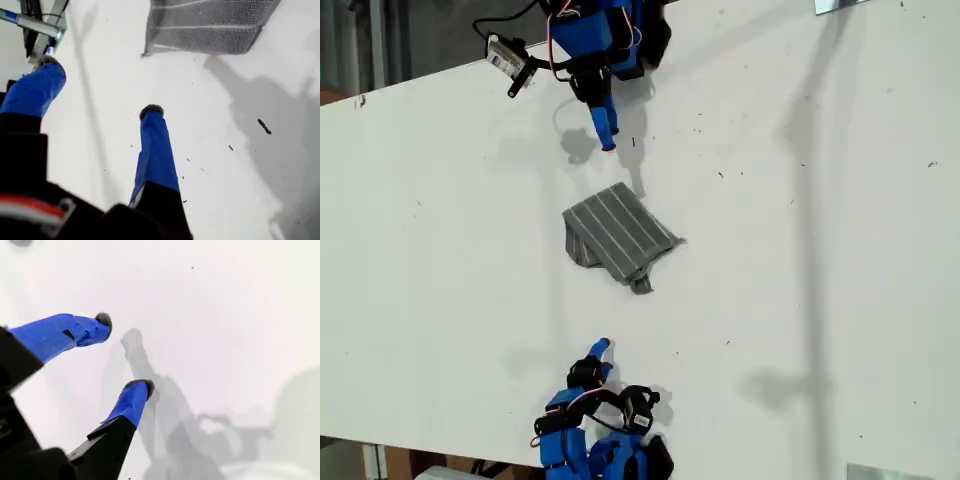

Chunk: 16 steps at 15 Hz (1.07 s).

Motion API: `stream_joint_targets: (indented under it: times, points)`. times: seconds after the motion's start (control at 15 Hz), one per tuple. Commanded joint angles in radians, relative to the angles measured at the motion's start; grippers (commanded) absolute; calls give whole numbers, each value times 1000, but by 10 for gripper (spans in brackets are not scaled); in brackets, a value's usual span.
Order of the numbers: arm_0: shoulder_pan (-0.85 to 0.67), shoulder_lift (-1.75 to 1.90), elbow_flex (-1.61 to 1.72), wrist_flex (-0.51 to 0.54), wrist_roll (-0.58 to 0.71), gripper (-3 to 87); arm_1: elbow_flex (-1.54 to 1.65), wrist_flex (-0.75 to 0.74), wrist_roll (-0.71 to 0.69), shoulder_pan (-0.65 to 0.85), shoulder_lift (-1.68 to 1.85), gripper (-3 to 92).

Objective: Grasp corners of a square towel and fold twice.

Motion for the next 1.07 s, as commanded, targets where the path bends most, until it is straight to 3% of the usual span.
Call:
stream_joint_targets:
  times: [0.0,0.13,0.2,0.33,0.67,1.0]
  points:
    - [58,388,121,147,-140,227,32,17,127,21,8,322]
    - [104,954,259,396,-244,220,104,20,350,-23,8,331]
    - [146,1193,311,457,-270,214,138,15,383,-38,8,289]
    - [156,1239,368,465,-288,211,147,78,425,-80,5,209]
    - [230,1281,489,383,-339,207,107,186,275,32,6,216]
    - [307,1279,529,365,-310,198,107,186,275,35,6,216]
